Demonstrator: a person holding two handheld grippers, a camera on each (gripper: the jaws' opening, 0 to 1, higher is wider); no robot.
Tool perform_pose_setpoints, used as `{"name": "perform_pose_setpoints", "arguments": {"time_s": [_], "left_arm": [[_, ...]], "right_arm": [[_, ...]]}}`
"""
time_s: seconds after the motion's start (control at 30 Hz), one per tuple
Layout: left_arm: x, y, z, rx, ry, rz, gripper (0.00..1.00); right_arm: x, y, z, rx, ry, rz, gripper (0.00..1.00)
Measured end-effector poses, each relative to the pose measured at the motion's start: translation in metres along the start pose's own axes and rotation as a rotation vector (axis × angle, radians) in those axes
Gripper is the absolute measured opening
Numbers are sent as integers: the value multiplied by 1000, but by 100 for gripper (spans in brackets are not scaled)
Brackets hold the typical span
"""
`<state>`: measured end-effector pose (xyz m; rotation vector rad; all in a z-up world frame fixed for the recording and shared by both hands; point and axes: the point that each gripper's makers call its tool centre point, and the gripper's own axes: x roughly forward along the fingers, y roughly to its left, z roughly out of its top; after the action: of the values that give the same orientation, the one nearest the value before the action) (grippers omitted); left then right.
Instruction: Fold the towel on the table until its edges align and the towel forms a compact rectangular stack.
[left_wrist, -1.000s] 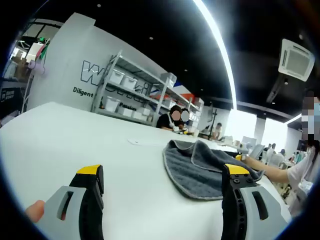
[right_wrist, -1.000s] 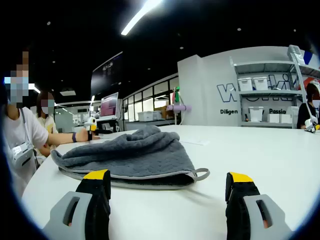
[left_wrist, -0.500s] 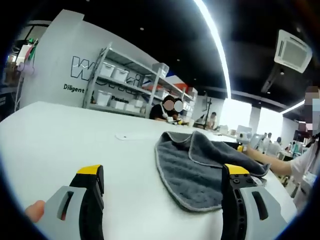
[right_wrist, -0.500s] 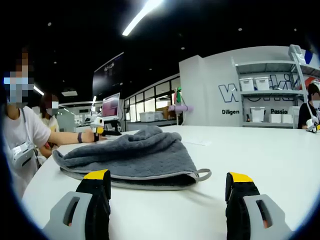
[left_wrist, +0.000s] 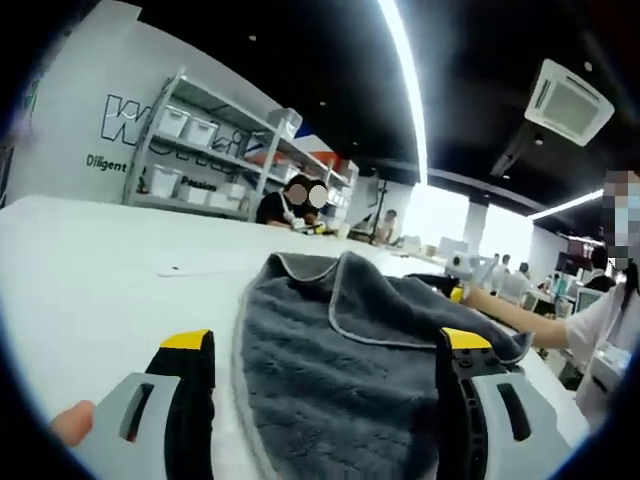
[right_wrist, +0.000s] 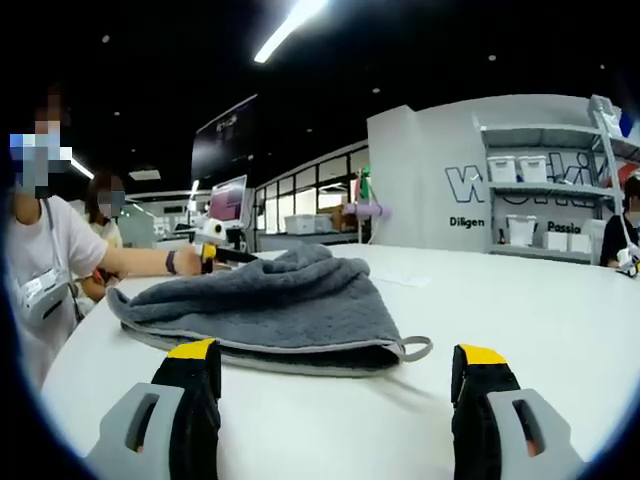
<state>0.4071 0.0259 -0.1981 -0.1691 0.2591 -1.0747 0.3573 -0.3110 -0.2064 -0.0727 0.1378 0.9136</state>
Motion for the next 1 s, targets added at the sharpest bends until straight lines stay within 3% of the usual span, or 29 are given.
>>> {"name": "perform_pose_setpoints", "arguments": {"time_s": [0.2,0.43,0.83,1.0], "left_arm": [[18,-14,1,61,75,-35,89],[44,-25,-2,121,176,-70,87],[86,-35,-17,186,331,-158,64],[95,-31,-19,184,348,-161,61]], "right_arm": [[3,11,6,-74,29,17,99],[5,11,3,-80,52,26,99],[5,13,7,-92,58,30,99],[6,11,6,-96,66,29,99]]}}
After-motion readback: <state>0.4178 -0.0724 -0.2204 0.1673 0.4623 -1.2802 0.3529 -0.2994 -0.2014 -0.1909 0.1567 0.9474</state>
